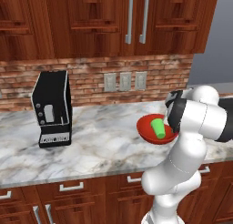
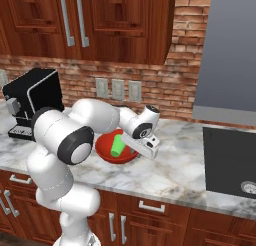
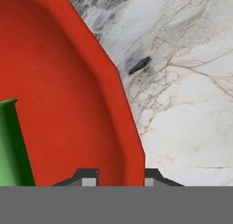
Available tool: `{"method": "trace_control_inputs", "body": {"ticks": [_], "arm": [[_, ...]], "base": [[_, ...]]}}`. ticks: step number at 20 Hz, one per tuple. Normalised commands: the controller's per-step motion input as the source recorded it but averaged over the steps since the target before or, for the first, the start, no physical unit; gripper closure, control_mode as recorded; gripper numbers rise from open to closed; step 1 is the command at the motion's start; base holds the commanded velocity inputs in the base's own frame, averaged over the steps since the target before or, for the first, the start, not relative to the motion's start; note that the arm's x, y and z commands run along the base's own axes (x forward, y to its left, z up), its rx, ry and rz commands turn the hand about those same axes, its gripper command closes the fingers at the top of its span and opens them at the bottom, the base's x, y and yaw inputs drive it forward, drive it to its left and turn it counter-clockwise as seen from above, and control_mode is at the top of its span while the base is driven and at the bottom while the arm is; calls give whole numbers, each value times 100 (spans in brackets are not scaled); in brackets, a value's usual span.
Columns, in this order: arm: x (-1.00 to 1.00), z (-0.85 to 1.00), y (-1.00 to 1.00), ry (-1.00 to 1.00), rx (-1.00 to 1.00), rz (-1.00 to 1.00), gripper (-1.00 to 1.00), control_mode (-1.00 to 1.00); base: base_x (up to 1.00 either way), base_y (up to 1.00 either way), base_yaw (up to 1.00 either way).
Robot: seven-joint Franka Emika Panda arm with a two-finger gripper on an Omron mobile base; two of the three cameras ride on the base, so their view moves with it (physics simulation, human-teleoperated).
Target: Place the cup inside the bowl on the dining table and move the bowl to any counter.
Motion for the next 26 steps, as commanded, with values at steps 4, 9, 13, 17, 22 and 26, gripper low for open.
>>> {"method": "trace_control_inputs", "body": {"ticks": [4,9,13,17,22,26], "arm": [[2,-10,0,-1,-3,0,100,-100],[0,-1,0,0,-1,0,100,-100],[0,0,0,0,0,0,100,-100],[0,0,0,0,0,0,-100,-100],[0,0,0,0,0,0,-100,-100],[0,0,0,0,0,0,-100,-100]], "base": [[0,0,0],[0,0,0],[0,0,0],[0,0,0],[0,0,0],[0,0,0]]}}
